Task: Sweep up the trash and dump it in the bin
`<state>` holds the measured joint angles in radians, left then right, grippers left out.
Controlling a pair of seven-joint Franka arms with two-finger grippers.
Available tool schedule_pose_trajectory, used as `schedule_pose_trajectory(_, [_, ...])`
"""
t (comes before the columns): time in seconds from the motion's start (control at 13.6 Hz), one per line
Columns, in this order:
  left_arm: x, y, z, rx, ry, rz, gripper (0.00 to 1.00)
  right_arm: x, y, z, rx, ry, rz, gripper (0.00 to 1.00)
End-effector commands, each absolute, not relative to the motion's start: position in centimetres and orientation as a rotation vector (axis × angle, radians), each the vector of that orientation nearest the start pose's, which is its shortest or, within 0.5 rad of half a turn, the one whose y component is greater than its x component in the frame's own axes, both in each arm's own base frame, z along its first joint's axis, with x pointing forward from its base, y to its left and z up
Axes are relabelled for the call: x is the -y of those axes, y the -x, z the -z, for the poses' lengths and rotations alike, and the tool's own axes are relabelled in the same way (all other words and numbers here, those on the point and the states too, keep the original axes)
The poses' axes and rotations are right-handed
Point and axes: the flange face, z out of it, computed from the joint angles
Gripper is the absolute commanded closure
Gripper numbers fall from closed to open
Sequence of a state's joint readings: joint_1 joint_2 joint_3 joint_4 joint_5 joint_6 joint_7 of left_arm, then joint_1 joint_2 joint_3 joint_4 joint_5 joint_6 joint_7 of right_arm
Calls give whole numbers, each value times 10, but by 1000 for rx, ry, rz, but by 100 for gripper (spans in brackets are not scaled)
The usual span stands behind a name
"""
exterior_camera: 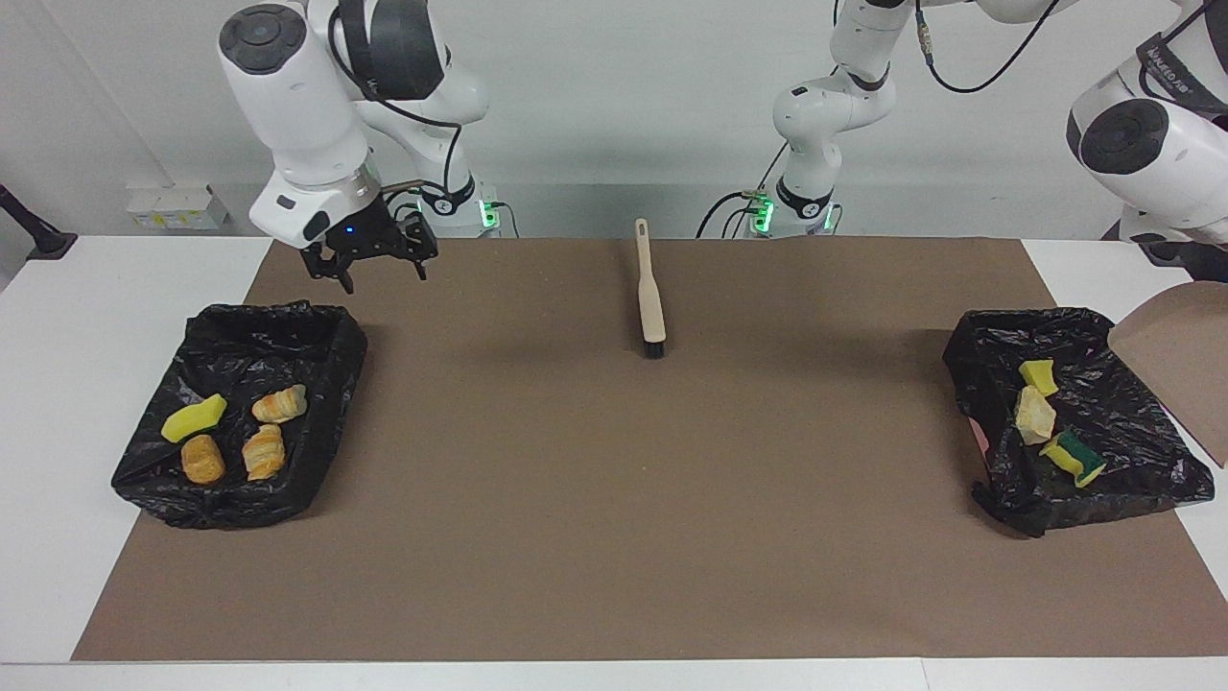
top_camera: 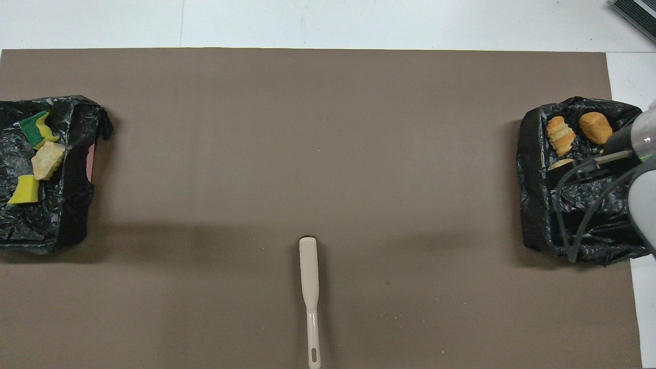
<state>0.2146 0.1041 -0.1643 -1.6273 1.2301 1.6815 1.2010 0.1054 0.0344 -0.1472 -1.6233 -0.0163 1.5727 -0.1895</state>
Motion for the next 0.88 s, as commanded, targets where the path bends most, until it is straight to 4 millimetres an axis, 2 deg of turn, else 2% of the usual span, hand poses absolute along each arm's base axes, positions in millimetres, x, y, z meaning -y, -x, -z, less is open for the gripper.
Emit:
schedule_pose_trajectory(0.0, [-108, -581, -591, -1172, 1681, -870, 100, 47, -556, -585, 195, 3155, -147, 0])
schedule_pose_trajectory(0.15, [-122, -570, -581, -1063, 1865, -883, 100, 44, -553, -609, 180, 3137, -136, 0])
schedule_pose_trajectory(0.22, [-126, -566, -573, -996, 1985, -838, 100, 46, -548, -609, 144, 3133, -183, 0])
schedule_pose_trajectory(0.37, [-137, -563, -575, -961, 2004, -837, 100, 56, -537, -621, 20, 3091, -147, 0])
schedule_pose_trajectory(0.51, [-136, -570, -580, -949, 1991, -832, 100, 50, -539, -621, 31, 3100, -135, 0])
schedule_pose_trajectory(0.66, [-134, -582, -604, -945, 1991, -759, 100, 47, -539, -620, 44, 3111, -137, 0])
schedule_pose_trajectory(0.81, [-128, -599, -612, -957, 2117, -639, 100, 49, -539, -621, 42, 3106, -136, 0])
